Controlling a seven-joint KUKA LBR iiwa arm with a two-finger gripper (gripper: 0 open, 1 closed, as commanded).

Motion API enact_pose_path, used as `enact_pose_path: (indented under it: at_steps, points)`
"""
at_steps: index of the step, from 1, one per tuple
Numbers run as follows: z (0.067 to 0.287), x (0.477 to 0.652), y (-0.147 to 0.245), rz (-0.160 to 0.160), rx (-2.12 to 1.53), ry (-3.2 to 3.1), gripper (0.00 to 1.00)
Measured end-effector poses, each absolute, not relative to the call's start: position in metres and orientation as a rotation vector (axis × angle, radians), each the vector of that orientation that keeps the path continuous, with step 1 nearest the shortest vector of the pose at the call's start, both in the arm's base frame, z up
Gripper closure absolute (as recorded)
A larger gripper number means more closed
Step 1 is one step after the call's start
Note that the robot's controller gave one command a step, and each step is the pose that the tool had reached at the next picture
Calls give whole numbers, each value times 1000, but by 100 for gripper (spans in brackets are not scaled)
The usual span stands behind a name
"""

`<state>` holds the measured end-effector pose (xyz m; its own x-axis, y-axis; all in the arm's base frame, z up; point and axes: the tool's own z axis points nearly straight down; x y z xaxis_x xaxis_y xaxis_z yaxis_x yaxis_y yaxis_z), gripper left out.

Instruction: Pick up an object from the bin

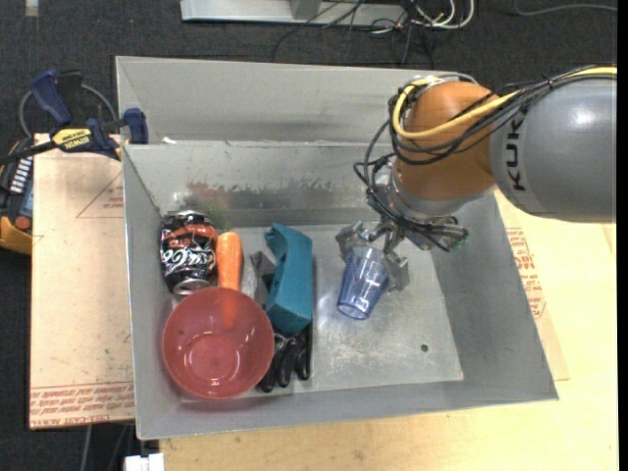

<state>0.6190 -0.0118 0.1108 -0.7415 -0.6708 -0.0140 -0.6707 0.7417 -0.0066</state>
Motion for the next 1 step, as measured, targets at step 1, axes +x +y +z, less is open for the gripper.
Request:
enact_pose_path:
  at_steps: [1]
  points:
    - [118, 618, -12, 1, -1124, 2921, 100]
